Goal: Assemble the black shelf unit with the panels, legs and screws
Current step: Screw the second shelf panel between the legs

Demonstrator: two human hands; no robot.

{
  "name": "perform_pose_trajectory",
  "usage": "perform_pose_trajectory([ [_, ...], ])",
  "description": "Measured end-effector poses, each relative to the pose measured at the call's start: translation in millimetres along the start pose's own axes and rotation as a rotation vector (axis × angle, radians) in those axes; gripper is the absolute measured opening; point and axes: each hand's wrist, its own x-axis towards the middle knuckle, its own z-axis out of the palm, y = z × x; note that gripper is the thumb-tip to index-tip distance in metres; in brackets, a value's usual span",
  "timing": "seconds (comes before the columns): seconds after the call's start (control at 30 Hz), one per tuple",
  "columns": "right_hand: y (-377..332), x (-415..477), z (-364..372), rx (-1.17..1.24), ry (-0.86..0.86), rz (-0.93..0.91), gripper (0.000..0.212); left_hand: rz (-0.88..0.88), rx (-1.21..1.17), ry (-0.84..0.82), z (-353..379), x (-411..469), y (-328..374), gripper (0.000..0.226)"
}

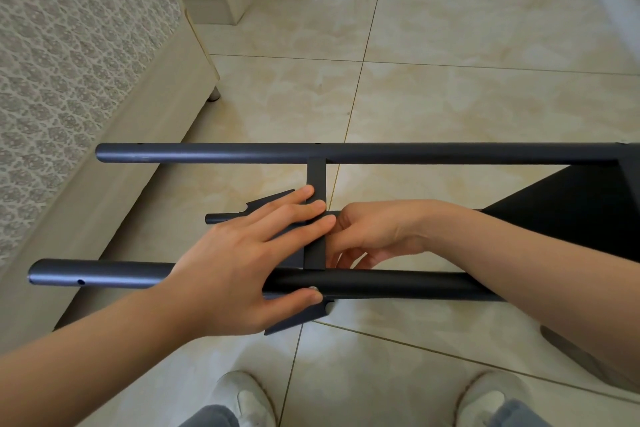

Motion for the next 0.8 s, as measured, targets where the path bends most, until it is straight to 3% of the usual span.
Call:
perform_pose_trajectory([
  [0.33, -0.2, -0.1, -2.9, 0.055, -0.039, 0.065, 0.012, -0.005, -0.006, 0.004, 0.2, 0.3, -0.3, 0.070],
  [0.47, 0.1, 5.3, 0.3, 0.034, -0.030, 0.065, 0.029, 0.000, -0.003, 0.005, -0.3, 0.7, -0.6, 0.070],
  [0.7, -1.8, 2.9, -4.4, 0.026, -0.043, 0.032, 0.012, 0.005, 0.002, 0.005, -0.6, 0.8, -0.6, 0.070],
  [0.8, -1.4, 2.8, -3.4, -0.004, -0.021, 0.042, 0.015, 0.003, 0.001, 0.004, -0.8, 0.3, -0.6, 0.070],
])
